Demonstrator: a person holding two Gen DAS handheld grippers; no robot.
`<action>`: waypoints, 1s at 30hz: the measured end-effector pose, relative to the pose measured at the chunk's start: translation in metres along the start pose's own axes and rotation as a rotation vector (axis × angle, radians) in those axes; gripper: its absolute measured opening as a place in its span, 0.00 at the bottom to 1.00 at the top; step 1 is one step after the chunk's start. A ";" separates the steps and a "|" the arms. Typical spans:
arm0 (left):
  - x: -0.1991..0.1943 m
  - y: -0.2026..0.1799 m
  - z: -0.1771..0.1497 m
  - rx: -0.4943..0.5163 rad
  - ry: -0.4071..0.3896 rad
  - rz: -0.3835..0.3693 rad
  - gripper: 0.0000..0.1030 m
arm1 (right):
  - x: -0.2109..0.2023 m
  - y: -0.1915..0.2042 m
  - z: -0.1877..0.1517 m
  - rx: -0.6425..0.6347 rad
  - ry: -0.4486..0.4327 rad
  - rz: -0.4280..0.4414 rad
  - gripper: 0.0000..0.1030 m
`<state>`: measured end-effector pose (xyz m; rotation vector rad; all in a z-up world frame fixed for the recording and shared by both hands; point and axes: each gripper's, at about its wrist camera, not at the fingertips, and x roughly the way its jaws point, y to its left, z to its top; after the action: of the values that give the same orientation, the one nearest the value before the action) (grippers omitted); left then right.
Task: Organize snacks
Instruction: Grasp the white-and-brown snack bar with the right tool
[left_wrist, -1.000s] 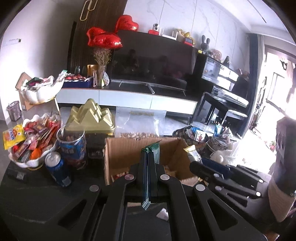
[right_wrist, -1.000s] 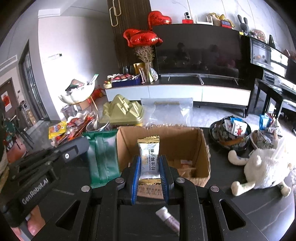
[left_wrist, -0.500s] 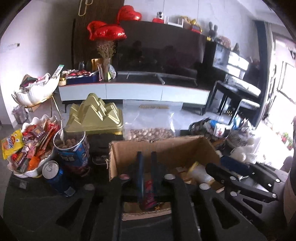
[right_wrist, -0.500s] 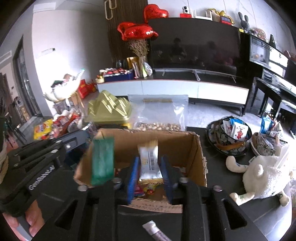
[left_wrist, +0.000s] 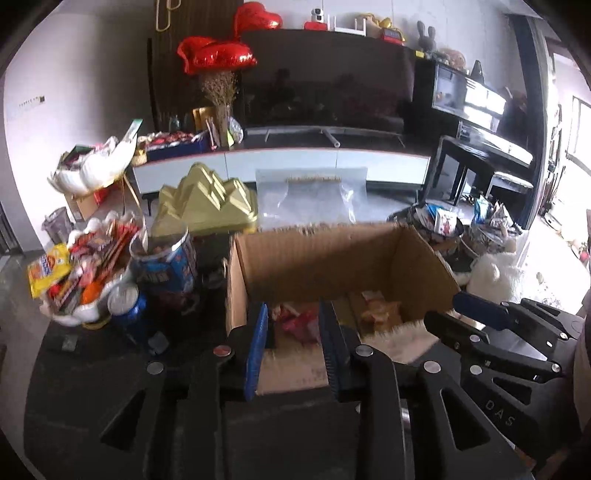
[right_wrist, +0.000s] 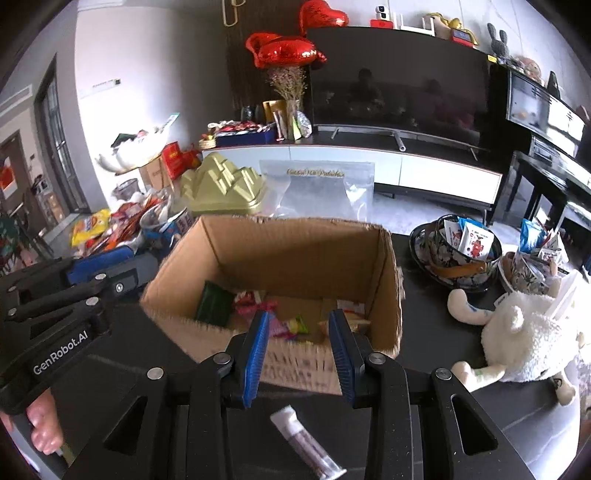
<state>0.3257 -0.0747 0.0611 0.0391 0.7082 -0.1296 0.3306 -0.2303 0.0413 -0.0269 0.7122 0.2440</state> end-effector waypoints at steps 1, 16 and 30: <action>-0.002 -0.001 -0.004 -0.004 0.002 -0.004 0.29 | -0.002 -0.001 -0.004 0.000 0.004 0.006 0.34; -0.003 -0.015 -0.067 -0.041 0.088 0.004 0.47 | 0.000 -0.002 -0.061 -0.080 0.097 0.050 0.34; 0.039 -0.022 -0.116 -0.071 0.240 0.013 0.48 | 0.039 -0.012 -0.103 -0.087 0.242 0.087 0.34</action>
<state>0.2773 -0.0916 -0.0517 -0.0092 0.9518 -0.0876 0.2955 -0.2446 -0.0624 -0.1101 0.9440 0.3587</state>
